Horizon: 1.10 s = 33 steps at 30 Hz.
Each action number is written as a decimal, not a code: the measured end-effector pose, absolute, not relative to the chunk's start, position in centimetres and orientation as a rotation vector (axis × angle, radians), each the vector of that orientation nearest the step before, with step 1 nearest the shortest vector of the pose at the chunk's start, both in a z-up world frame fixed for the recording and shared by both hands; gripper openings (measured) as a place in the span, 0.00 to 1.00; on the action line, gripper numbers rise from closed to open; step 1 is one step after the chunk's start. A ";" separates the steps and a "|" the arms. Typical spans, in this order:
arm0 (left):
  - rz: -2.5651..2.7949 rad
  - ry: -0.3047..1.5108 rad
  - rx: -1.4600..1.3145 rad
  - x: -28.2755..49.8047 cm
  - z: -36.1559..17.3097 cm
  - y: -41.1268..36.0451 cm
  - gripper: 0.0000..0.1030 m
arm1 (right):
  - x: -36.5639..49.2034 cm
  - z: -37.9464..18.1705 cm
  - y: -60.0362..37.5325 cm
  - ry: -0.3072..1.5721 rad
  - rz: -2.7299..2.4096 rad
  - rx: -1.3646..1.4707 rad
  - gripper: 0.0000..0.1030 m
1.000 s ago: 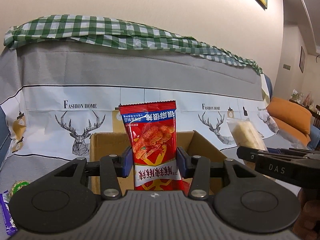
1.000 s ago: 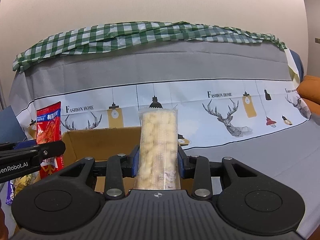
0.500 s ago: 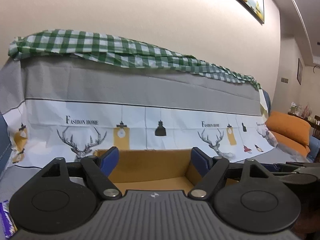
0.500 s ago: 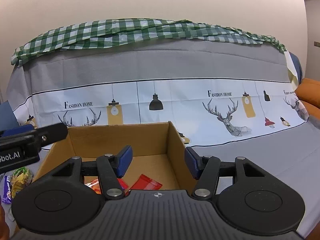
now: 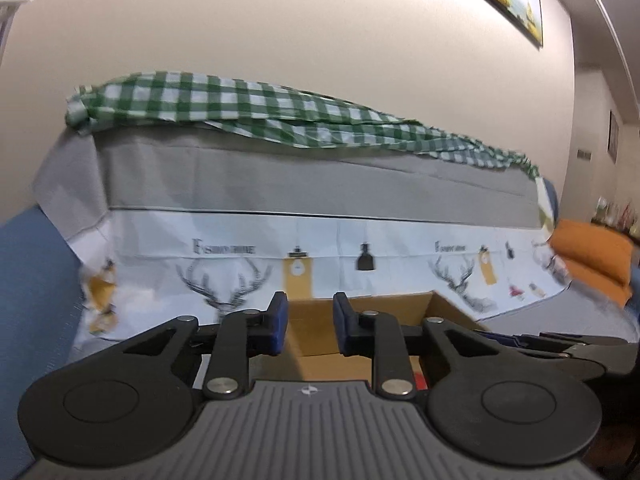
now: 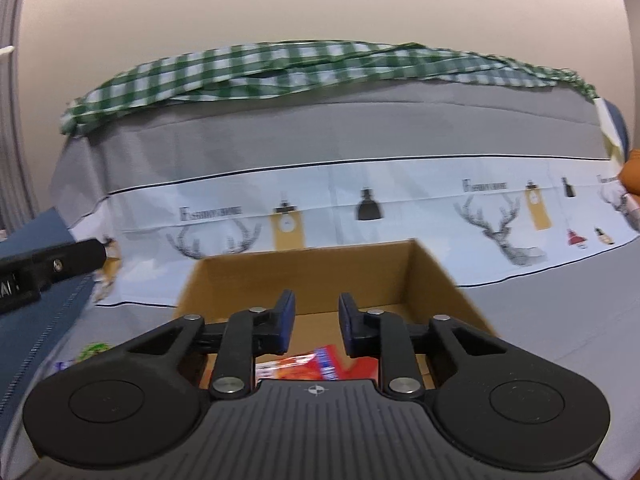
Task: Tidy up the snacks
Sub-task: 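Move both open grippers back over the remaining snacks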
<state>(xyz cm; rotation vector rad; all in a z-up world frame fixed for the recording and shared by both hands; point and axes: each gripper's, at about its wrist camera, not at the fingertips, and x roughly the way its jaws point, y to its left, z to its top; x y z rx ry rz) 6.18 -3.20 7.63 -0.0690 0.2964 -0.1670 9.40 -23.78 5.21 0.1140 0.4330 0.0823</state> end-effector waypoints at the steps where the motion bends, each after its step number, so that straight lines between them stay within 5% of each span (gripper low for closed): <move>1: -0.151 0.297 -0.047 6.1 7.9 -2.6 0.26 | 9.3 5.3 -23.2 0.432 0.098 0.115 0.23; 17: 0.287 0.509 -0.246 6.7 4.0 10.7 0.27 | 7.8 4.7 -12.3 0.456 0.362 0.083 0.24; 33: 0.350 0.646 -0.419 8.4 2.2 15.6 0.27 | 7.6 1.6 -5.7 0.520 0.534 -0.005 0.24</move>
